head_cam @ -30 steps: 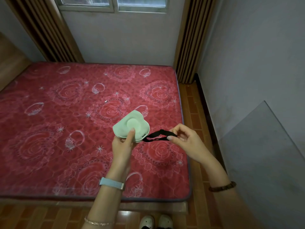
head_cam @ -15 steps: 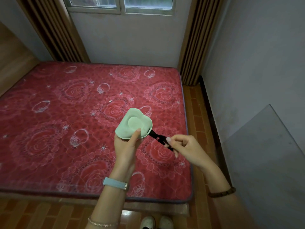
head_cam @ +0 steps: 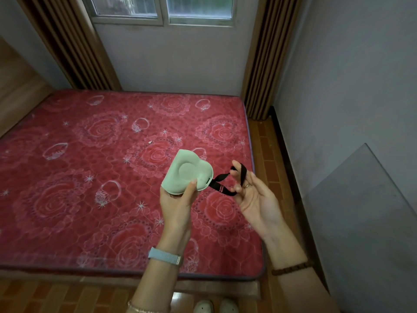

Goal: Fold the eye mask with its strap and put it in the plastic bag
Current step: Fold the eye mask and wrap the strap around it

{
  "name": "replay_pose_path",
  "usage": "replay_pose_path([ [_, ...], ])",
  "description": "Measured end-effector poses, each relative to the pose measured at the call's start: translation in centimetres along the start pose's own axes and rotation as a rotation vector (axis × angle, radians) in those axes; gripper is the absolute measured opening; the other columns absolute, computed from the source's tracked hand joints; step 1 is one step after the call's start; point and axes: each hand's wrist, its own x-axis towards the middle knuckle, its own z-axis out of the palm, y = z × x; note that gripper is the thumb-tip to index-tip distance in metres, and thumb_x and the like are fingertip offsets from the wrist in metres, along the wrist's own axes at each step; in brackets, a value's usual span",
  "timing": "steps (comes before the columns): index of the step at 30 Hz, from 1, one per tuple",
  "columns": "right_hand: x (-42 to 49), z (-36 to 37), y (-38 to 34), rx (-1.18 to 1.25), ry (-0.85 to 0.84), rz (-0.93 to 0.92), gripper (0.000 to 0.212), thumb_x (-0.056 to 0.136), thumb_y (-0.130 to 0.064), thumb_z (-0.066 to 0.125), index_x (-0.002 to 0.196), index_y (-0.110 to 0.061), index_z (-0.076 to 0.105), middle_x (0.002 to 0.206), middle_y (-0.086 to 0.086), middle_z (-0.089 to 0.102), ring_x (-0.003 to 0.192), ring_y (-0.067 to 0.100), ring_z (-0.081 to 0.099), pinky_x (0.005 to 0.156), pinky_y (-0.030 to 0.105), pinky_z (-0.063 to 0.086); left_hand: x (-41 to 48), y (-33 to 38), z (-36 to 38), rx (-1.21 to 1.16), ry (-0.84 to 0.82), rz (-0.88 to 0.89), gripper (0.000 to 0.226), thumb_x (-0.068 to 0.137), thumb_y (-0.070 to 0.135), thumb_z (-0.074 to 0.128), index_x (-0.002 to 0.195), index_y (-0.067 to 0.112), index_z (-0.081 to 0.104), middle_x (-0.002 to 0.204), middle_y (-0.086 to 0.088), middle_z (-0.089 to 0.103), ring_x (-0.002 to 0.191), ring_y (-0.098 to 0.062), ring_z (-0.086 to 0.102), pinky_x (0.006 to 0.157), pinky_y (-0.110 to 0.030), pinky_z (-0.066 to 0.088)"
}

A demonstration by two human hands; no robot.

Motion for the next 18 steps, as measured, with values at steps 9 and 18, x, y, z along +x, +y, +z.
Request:
replay_pose_path([
  [9, 0.8, 0.6, 2.2, 0.024, 0.220, -0.143, 0.041, 0.092, 0.002, 0.058, 0.133, -0.003, 0.055, 0.129, 0.013, 0.067, 0.107, 0.013, 0.071, 0.077, 0.016, 0.058, -0.5, -0.4, 0.8, 0.169, -0.080, 0.110, 0.044, 0.079, 0.004, 0.077, 0.115, 0.016, 0.055, 0.110, -0.012, 0.068, 0.101, -0.024, 0.069, 0.085, -0.039, 0.059],
  [18, 0.3, 0.7, 1.3, -0.455, 0.190, -0.173, 0.060, 0.067, -0.026, 0.085, 0.123, -0.015, 0.067, 0.122, 0.003, 0.073, 0.118, 0.017, 0.067, 0.096, 0.036, 0.057, -0.4, 0.0, 0.1, 0.377, -0.222, 0.088, 0.046, 0.079, 0.012, 0.079, 0.106, 0.033, 0.049, 0.110, -0.003, 0.062, 0.097, -0.015, 0.066, 0.077, -0.027, 0.057],
])
